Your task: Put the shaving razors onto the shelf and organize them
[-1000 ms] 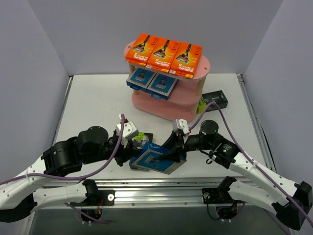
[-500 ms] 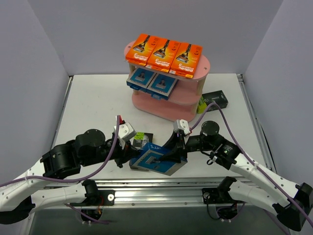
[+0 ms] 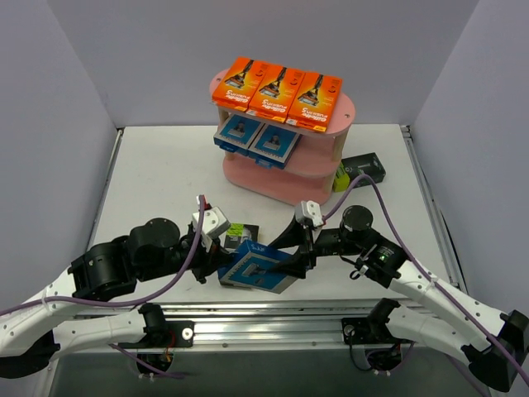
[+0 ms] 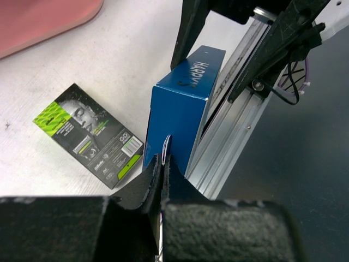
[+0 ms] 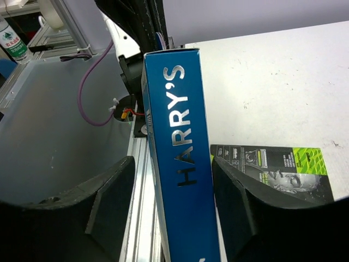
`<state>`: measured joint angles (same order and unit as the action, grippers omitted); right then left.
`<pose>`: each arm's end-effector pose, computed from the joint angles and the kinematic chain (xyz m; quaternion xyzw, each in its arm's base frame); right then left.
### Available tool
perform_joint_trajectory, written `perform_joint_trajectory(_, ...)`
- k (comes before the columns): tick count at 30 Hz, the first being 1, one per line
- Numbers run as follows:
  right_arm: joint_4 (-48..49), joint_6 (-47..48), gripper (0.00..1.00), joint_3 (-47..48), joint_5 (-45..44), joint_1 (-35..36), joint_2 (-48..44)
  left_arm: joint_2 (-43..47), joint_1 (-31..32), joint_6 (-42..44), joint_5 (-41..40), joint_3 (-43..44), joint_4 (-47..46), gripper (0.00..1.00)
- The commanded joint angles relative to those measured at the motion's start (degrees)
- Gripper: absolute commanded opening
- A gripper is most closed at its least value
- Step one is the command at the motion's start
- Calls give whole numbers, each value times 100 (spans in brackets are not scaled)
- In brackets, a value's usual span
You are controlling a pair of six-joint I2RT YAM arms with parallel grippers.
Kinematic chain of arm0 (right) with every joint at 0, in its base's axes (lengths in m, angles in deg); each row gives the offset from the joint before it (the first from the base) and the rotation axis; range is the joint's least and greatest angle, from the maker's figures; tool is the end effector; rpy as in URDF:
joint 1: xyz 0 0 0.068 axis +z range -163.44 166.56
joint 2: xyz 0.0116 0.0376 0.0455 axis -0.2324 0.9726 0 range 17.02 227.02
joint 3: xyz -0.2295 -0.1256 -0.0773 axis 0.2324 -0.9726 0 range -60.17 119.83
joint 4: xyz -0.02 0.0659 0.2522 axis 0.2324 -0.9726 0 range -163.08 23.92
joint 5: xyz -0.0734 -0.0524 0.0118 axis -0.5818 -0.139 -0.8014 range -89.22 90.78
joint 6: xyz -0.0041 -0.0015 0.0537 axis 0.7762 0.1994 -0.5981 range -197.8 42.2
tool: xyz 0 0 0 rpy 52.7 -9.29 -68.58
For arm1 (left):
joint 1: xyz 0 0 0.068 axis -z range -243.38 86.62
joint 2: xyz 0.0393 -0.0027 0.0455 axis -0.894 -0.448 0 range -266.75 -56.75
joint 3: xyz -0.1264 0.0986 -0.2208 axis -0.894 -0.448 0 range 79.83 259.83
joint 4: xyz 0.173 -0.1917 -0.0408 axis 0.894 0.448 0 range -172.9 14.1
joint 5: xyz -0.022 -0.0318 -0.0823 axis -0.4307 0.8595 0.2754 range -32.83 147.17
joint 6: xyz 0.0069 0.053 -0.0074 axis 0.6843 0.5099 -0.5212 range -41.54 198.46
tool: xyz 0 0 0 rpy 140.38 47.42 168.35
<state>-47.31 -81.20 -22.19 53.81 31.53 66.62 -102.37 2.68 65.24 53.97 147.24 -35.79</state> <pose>0.1184 0.1583 0.3358 -0.5230 0.4348 0.5443 0.4910 0.0584 -0.1268 0.4020 0.3624 0.7630 -0.3229 0.4268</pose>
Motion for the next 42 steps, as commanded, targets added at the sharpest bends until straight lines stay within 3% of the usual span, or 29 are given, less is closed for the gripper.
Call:
perform_joint_trajectory(1, 303, 6, 55, 105, -56, 12, 5, -121, 3, 82, -137, 517, 227, 2)
perform_joint_trajectory(9, 93, 111, 64, 157, -504, 3, 14, -447, 3, 214, -444, 702, 483, 2)
perform_joint_trajectory(14, -22, 138, 66, 131, -1688, -6, -249, -640, 3, 144, -760, 895, 746, 2)
perform_joint_trajectory(20, -144, -134, 68, 131, -2709, -190, -434, -746, 3, -216, -1181, 1027, 913, 2)
perform_joint_trajectory(27, -154, -758, 66, -88, -3114, -393, -381, -895, -111, -787, -1560, 1221, 721, 2)
perform_joint_trajectory(38, 443, -1865, 65, -1178, -4388, -384, -1374, -816, -1225, -1096, -1131, 1186, -386, 2)
perform_joint_trajectory(42, 532, -2086, 65, -1442, -4390, -384, -1427, -807, -1517, -1192, -989, 1308, -676, 2)
